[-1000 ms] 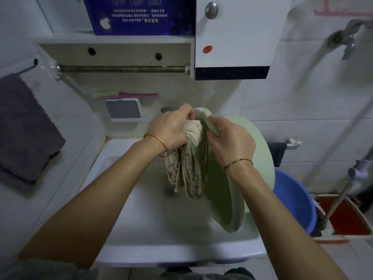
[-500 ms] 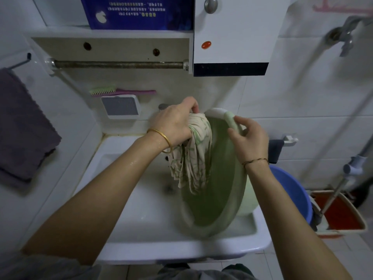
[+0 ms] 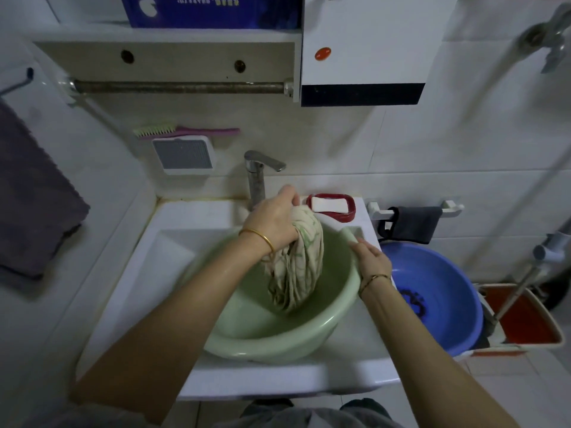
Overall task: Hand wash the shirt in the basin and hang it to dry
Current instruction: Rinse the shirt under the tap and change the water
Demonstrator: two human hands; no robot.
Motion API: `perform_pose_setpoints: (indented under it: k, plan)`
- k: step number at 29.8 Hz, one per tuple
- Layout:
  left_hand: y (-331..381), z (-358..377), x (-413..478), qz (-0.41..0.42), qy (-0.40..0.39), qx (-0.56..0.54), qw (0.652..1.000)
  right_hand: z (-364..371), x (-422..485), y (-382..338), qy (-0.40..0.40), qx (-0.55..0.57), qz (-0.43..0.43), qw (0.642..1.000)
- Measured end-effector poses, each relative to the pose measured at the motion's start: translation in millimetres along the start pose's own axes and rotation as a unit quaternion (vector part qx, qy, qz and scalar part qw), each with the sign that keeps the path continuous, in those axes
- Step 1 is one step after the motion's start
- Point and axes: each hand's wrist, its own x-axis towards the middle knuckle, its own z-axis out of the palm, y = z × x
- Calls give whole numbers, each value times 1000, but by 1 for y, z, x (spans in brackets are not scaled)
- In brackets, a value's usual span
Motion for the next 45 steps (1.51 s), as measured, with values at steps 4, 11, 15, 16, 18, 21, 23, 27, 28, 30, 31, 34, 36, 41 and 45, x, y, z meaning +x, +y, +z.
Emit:
perform_pose_setpoints:
  k: [4, 11, 15, 16, 18, 21, 23, 27, 28, 30, 31, 34, 36, 41, 45]
  plan:
    - [-26, 27, -2, -80, -65, -7, 995, 2, 5, 18, -27, 32, 39, 998]
    - [-57, 36, 17, -131, -294, 91, 942, -1, 32, 32, -28, -231, -28, 972]
    - [-56, 10, 49, -186, -84, -181, 962, 3, 43, 29, -40, -459, -79, 884]
    - [-51, 5, 56, -218, -49, -282, 933, 6, 42, 26, -34, -503, -86, 860]
    - [-43, -3, 74, -280, -42, -464, 839, 14, 36, 19, -15, -562, -121, 818]
    - [-39, -4, 98, -319, -42, -604, 729, 31, 25, 8, 14, -587, -225, 777]
    - [-40, -1, 110, -327, -27, -633, 701, 43, 19, 2, -5, -558, -297, 775]
    - [-44, 6, 130, -333, 5, -641, 691, 65, 15, 2, -66, -492, -342, 798]
    - [-46, 7, 133, -335, 10, -633, 698, 69, 15, 3, -76, -485, -336, 804]
    - [-50, 7, 138, -330, 4, -616, 715, 78, 18, 8, -99, -483, -308, 814]
    - [-52, 6, 140, -326, -1, -610, 723, 83, 21, 12, -117, -489, -286, 816]
    - [-56, 3, 145, -317, -9, -605, 730, 102, 36, 27, -187, -551, -206, 787]
    - [-58, 1, 148, -316, -8, -611, 726, 111, 46, 46, -236, -612, -149, 740]
    - [-57, -4, 150, -322, -13, -616, 719, 108, 51, 89, -312, -684, -65, 656]
    - [-57, -6, 151, -315, -17, -617, 721, 106, 46, 83, -407, -738, -99, 529]
